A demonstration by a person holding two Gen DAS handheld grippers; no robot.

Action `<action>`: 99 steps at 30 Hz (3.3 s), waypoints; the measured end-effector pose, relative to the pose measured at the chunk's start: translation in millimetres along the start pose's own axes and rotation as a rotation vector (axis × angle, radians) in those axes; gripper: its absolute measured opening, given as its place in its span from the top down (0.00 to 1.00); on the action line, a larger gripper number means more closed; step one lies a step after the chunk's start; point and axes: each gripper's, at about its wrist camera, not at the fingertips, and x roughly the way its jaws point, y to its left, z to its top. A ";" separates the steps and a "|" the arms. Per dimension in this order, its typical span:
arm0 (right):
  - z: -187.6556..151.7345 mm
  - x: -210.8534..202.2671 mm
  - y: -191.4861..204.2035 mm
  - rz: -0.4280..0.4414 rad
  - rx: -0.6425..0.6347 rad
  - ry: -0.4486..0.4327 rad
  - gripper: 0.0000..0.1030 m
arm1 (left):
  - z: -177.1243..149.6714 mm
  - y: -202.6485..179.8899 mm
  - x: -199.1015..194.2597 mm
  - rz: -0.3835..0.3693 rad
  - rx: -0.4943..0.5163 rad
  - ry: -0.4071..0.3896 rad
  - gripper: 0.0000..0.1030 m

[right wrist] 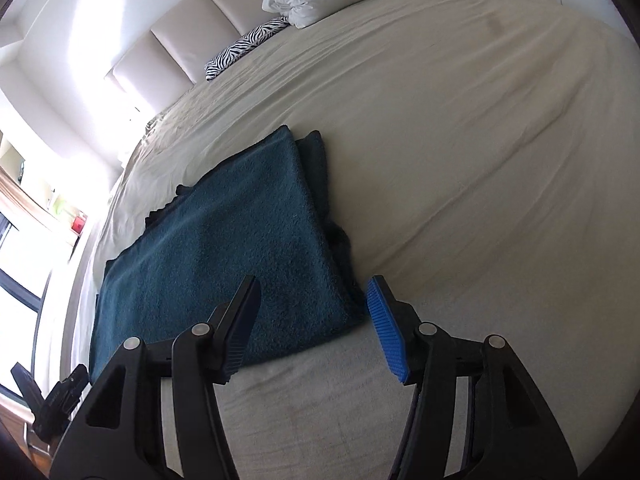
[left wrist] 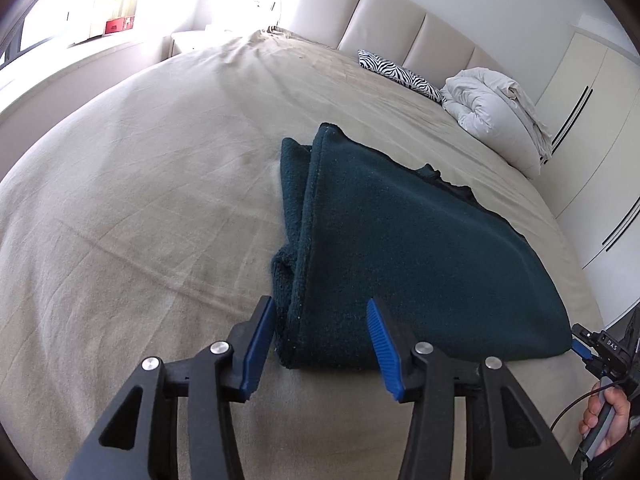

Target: Fold small clothes

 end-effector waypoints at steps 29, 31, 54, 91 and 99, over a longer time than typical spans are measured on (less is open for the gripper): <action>-12.0 -15.7 13.5 -0.156 -0.163 -0.010 0.94 | -17.5 0.3 -8.2 0.066 0.066 0.009 0.94; -12.7 -14.6 6.9 -0.158 -0.149 -0.006 0.94 | -22.2 2.1 -7.4 0.070 0.065 0.015 0.94; -21.0 -35.6 -30.5 -0.075 -0.022 -0.037 0.96 | -20.1 5.3 -10.5 0.070 0.023 0.009 0.83; 1.2 -9.7 0.9 -0.164 -0.087 -0.039 0.72 | -20.4 -6.3 5.7 0.102 0.122 0.031 0.94; 11.9 -6.4 58.5 -0.067 -0.170 -0.024 0.72 | -12.5 -5.8 -7.2 0.162 0.091 0.013 0.75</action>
